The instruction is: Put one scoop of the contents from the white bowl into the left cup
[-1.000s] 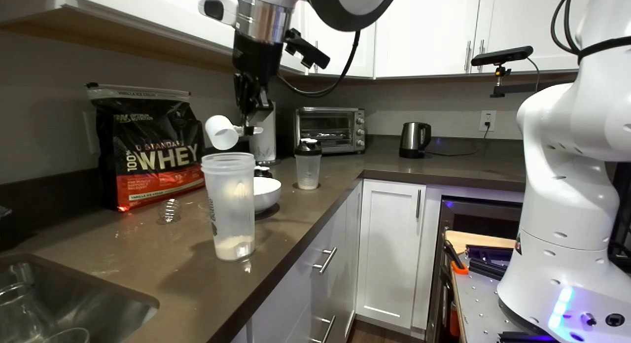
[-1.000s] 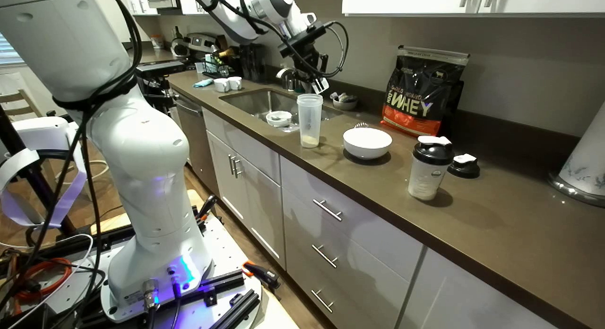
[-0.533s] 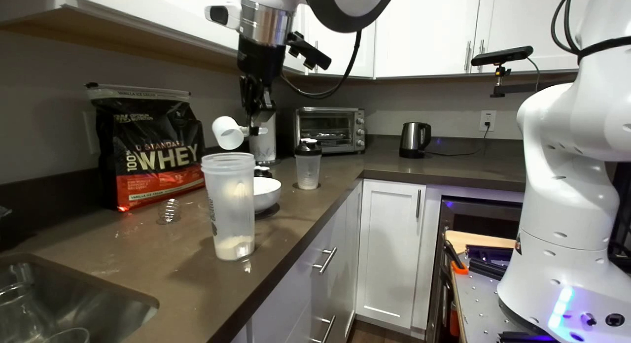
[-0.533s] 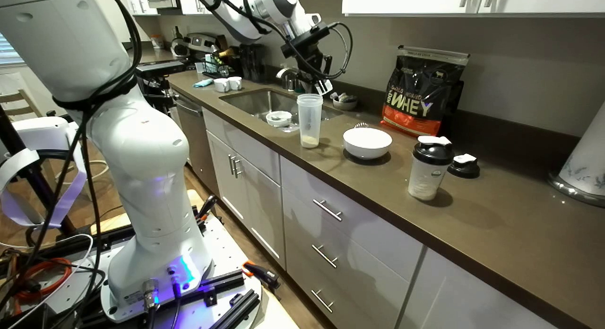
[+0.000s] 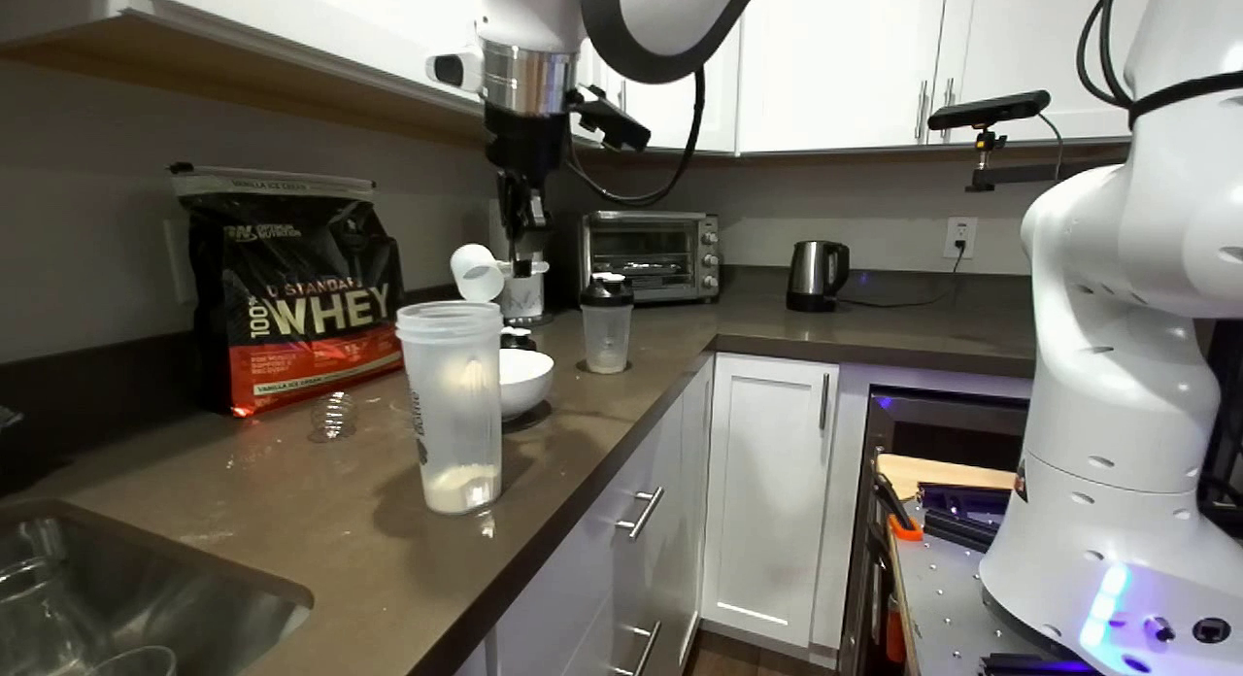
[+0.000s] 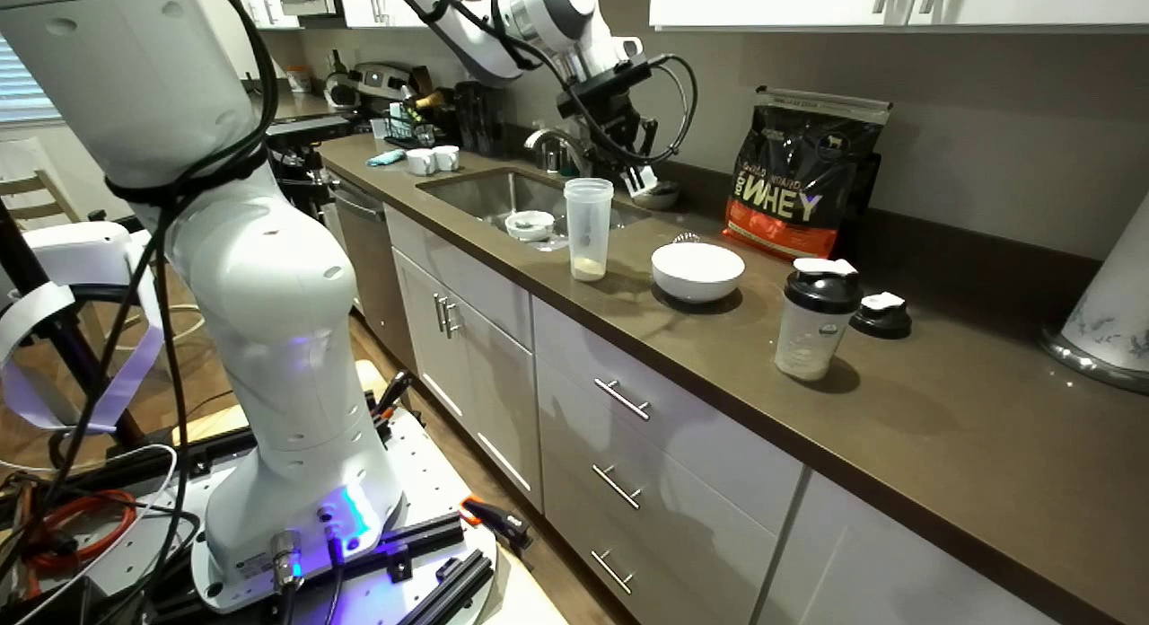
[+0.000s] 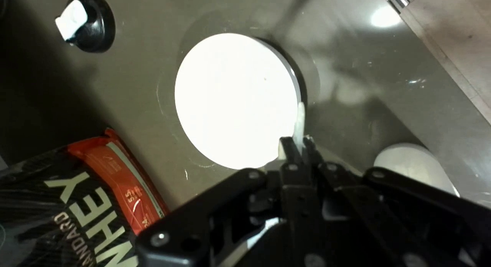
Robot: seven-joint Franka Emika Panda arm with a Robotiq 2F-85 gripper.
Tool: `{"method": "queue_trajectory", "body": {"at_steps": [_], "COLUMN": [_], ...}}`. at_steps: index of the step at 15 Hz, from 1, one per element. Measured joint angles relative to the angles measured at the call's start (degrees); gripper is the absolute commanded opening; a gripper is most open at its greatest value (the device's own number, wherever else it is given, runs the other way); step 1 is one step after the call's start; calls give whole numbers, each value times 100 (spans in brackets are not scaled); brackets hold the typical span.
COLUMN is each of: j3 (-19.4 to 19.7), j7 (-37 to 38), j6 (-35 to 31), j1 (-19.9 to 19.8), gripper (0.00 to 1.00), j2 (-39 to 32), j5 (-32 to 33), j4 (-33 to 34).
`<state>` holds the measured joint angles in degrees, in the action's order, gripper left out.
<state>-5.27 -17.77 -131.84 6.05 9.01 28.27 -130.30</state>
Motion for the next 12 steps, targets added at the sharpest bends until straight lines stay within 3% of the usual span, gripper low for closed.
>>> {"method": "queue_trajectory", "body": {"at_steps": [7,12], "j3": [287,450], "j7": [6,282], "j6": [615,792], "j1": [-151,-300], "gripper": [1,1], "j2": [-795,-1401], "j5": [-765,-900], "j4": [601,1088]}}
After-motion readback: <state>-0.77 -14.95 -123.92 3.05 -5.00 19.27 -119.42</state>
